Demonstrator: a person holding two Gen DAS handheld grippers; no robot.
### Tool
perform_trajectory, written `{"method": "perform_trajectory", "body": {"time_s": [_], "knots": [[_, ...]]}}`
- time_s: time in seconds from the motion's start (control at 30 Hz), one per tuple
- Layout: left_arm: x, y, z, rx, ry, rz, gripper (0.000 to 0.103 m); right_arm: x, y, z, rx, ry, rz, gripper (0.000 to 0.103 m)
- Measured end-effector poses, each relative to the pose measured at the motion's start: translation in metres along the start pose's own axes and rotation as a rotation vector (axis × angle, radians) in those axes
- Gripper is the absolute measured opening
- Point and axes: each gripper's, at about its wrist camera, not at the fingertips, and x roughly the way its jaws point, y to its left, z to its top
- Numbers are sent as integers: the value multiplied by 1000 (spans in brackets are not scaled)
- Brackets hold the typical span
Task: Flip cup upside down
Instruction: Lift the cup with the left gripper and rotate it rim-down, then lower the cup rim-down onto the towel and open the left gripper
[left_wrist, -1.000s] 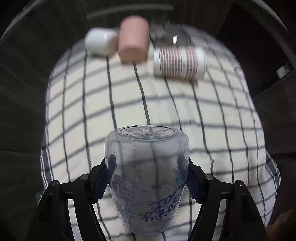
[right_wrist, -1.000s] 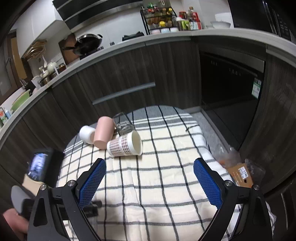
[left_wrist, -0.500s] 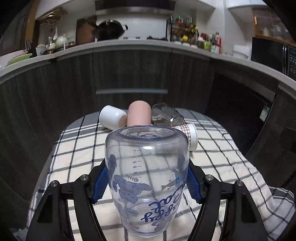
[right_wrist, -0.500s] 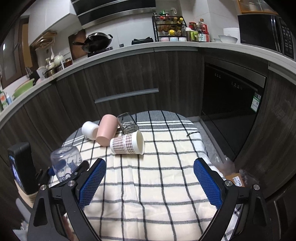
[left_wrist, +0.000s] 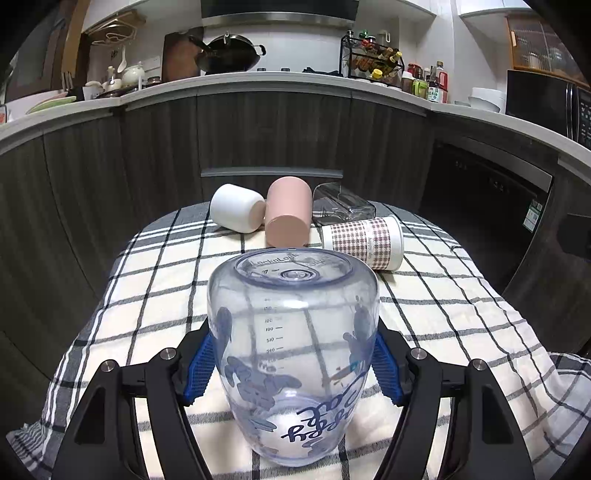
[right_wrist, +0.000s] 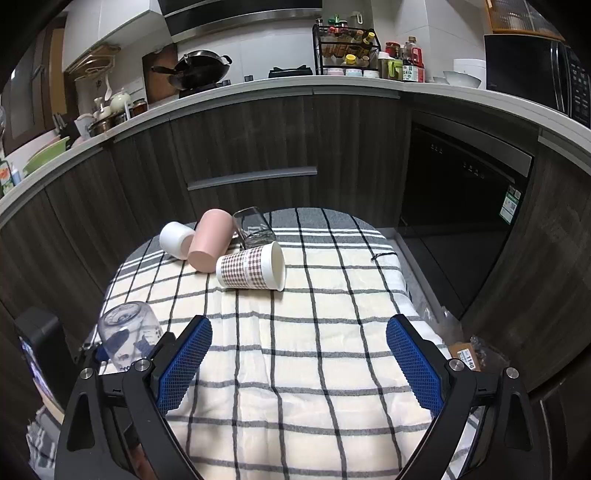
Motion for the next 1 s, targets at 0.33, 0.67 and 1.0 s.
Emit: {"method": "perform_trajectory", "body": {"time_s": [0.33,0.67,1.0], "knots": [[-16,-1,-3,7,-6,13,77,-1,-2,-2,4,9,2,96],[-33,-5,6,19,-22,41,83,-4,-1,-4,5,2,5,96],[-78,-8,36,25,-63,45,85,-23,-4,1,24,-27,25,96]]}}
